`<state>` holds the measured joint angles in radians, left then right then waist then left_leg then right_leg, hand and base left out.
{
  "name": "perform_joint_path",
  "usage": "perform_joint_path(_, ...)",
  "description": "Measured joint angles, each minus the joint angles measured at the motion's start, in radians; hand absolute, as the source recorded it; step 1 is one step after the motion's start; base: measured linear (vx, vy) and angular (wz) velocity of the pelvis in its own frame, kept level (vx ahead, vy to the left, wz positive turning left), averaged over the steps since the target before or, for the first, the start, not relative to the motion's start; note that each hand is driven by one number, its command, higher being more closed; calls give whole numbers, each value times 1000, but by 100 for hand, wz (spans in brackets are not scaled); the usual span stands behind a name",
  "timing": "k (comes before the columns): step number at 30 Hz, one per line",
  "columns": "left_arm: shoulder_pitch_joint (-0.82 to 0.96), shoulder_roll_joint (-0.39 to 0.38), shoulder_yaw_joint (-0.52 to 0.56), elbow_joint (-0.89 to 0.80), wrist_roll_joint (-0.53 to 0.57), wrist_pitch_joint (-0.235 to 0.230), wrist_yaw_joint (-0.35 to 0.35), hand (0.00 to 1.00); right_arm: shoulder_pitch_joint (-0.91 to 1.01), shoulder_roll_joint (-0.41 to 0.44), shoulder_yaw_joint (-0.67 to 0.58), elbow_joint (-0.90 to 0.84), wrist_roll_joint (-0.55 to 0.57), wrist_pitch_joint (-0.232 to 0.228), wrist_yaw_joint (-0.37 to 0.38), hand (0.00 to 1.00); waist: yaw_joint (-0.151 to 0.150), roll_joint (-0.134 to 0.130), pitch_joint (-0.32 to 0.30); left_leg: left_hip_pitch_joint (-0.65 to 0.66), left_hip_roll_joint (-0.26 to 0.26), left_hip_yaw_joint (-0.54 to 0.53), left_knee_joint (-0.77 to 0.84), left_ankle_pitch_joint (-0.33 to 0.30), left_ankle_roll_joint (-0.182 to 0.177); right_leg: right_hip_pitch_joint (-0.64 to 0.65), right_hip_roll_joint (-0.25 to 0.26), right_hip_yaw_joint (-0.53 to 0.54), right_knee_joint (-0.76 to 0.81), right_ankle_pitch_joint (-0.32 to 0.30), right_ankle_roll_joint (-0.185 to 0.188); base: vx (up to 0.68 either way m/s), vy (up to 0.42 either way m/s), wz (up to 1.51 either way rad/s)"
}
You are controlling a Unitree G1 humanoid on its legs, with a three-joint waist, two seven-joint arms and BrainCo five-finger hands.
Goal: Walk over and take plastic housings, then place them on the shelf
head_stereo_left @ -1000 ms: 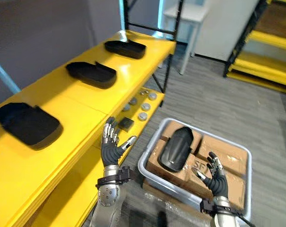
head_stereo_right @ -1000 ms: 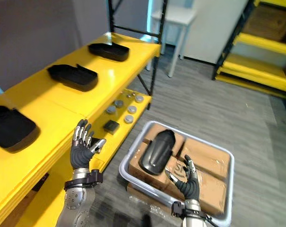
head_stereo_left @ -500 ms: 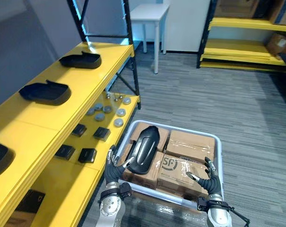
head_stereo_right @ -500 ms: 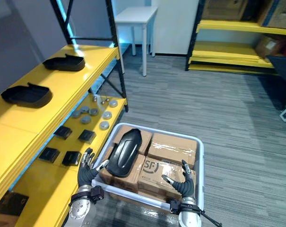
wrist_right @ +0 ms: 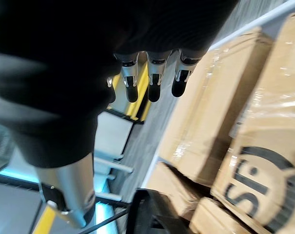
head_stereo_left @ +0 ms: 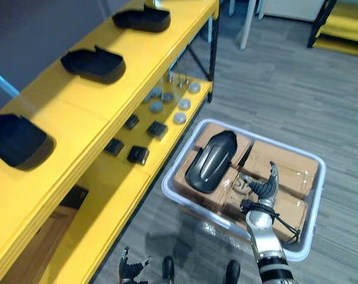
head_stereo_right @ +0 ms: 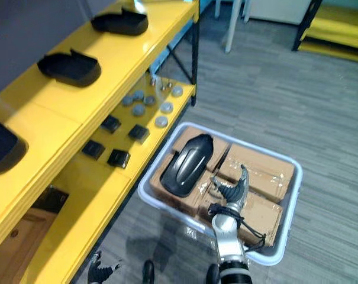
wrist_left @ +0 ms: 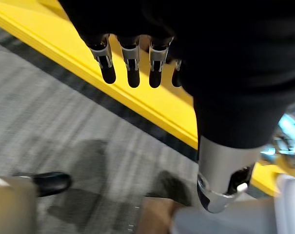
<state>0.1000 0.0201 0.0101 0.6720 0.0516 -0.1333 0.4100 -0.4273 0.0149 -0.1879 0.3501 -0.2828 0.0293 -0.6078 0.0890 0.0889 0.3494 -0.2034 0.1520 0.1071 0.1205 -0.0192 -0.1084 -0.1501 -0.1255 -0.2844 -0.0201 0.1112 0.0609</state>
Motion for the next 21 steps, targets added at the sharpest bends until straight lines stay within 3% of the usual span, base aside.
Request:
perform_joint_path(4, -39, 16, -21, 35, -9, -10, -2, 0, -184, -30, -60, 144, 2, 17, -34, 0, 13, -14, 50, -58, -7, -3, 7, 16, 4, -54, -6, 1, -2, 21, -1, -61, 23, 2)
perform_joint_path(6, -82, 24, -38, 62, -21, -20, -3, 0, -292, -85, -68, 250, 3, 25, -37, 0, 31, -15, 76, -85, -9, -16, 9, 25, 5, -72, -6, -3, -5, 29, -2, -28, 5, 8)
perform_joint_path(13, -154, 35, -67, 125, -54, -41, -6, 0, -515, -189, -66, 554, 55, 27, 2, 0, 57, -15, 98, -161, -11, -57, 34, 27, 5, -112, -5, -28, -5, 33, -3, 20, 13, 13)
perform_joint_path(17, -183, 43, -77, 140, -70, -42, -8, 0, -594, -225, -37, 623, 87, 23, 8, 0, 68, -22, 108, -189, -13, -71, 50, 27, 5, -128, -5, -32, -3, 33, -3, 24, 25, 10)
perform_joint_path(18, -187, 43, -77, 141, -72, -43, -8, 0, -619, -241, -26, 658, 90, 21, 11, 100, 71, -22, 111, -196, -13, -79, 53, 27, 5, -129, -5, -37, -3, 33, -3, 3, 19, 14)
perform_joint_path(21, -209, 51, -87, 157, -80, -43, -10, 0, -649, -261, -24, 706, 90, 18, 17, 100, 73, -23, 116, -208, -14, -100, 57, 27, 5, -129, -4, -56, 1, 33, -3, -3, 14, 15)
